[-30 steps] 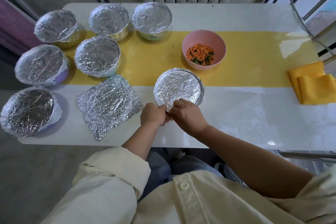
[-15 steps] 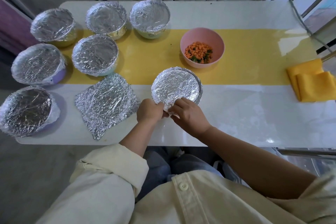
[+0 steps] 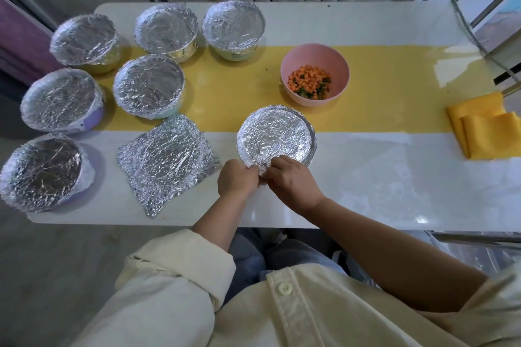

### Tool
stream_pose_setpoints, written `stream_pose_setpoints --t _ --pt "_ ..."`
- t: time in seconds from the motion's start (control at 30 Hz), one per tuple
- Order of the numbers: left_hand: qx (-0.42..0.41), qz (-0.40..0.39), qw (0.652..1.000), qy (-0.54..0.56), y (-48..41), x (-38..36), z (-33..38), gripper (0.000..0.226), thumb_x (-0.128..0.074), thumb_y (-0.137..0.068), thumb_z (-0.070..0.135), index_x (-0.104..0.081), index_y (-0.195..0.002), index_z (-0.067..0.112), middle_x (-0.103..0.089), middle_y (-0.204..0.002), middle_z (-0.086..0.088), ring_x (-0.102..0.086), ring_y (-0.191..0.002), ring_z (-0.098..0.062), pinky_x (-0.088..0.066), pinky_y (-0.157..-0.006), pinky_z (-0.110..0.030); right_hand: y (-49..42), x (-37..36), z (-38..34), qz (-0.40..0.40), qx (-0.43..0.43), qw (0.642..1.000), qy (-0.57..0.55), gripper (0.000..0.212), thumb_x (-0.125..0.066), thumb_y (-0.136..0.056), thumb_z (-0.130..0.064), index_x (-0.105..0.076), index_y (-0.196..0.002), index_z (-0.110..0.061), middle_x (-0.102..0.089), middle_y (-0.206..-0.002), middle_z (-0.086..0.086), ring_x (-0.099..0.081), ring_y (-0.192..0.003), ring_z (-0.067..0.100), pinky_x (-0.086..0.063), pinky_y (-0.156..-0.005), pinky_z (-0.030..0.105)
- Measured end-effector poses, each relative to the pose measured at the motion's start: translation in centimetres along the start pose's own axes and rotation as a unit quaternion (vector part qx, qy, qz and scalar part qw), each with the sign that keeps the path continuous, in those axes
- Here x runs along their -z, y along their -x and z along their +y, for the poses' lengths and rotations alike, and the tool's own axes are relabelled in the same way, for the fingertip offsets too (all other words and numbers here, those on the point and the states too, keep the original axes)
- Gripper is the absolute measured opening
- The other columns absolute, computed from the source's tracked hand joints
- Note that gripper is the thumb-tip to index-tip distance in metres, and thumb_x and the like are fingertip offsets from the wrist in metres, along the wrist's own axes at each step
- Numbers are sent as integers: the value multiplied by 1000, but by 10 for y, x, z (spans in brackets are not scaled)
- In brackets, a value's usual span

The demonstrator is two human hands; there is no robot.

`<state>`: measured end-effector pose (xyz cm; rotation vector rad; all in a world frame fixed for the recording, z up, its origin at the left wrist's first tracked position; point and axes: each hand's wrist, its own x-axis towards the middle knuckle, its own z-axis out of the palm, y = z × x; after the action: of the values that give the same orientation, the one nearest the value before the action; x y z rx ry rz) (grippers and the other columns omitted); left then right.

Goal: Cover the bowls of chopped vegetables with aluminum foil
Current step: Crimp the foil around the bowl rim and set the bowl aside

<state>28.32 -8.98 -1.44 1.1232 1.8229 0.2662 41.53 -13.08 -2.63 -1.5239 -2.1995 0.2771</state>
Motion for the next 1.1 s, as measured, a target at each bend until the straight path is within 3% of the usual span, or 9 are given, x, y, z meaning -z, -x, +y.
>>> stream_pose_setpoints --t 0.13,0.27,0.4,0.47,0.53,0.67,0.87,1.0,1.1 --pt "7 -15 999 30 2 1 2 29 -59 -80 28 -72 -62 9 -72 -59 -3 -74 -68 -26 -61 -77 -44 -3 4 1 14 0 1000 -7 19 -79 -68 3 -63 -63 -7 -51 -61 6 -52 -56 28 -35 -45 27" --pt "0 6 1000 -18 -1 4 5 32 -59 -65 29 -71 -68 0 -72 -65 -13 -72 -69 -32 -61 -70 -49 -1 0 1 -1 -7 1000 -27 16 -82 -73 -12 -67 -69 -7 -54 -67 7 -54 -61 28 -41 -47 31" --pt "-10 20 996 -89 1 18 14 28 -64 -81 25 -60 -64 3 -64 -64 -12 -60 -58 -27 -42 -52 -29 5 8 7 -21 -20 999 -18 30 -88 -62 -20 -65 -79 -8 -58 -78 7 -56 -69 29 -47 -57 33" --pt "-5 17 997 -76 -6 21 12 32 -63 -74 31 -67 -67 0 -70 -65 -10 -67 -61 -27 -53 -58 -31 6 10 9 -15 -14 1000 -1 23 -86 -64 -14 -64 -70 -10 -56 -71 6 -55 -65 29 -45 -53 33" --pt "3 16 999 -28 -10 19 7 34 -58 -64 35 -72 -65 4 -73 -62 -7 -73 -64 -26 -62 -70 -44 4 10 11 -7 -6 1000 14 21 -82 -66 -6 -62 -62 -9 -54 -64 5 -53 -59 28 -42 -50 32" --pt "43 -8 996 83 6 11 11 33 -70 -80 37 -73 -71 5 -73 -63 -4 -73 -60 -21 -62 -72 -39 -2 8 8 6 -12 1000 21 18 -77 -67 -3 -62 -59 -10 -52 -61 5 -52 -57 28 -39 -49 31" --pt "51 -9 996 77 1 -9 2 20 -61 -85 11 -67 -76 -6 -71 -57 -10 -74 -66 -29 -61 -78 -49 -7 1 3 -14 3 999 32 19 -74 -67 -3 -62 -56 -12 -48 -58 4 -50 -54 27 -37 -48 29" --pt "45 -24 996 78 2 -3 7 23 -57 -90 14 -67 -91 -6 -74 -68 -12 -74 -66 -27 -61 -78 -42 -7 0 4 -14 -1 999 36 19 -72 -68 -6 -61 -55 -12 -48 -58 4 -50 -54 27 -37 -48 29" --pt "61 -67 992 85 8 2 11 23 -58 -92 21 -67 -86 0 -74 -74 -13 -70 -64 -27 -51 -68 -31 -9 1 6 -8 5 999 39 18 -71 -68 -4 -61 -55 -12 -48 -58 4 -50 -54 27 -36 -49 30"
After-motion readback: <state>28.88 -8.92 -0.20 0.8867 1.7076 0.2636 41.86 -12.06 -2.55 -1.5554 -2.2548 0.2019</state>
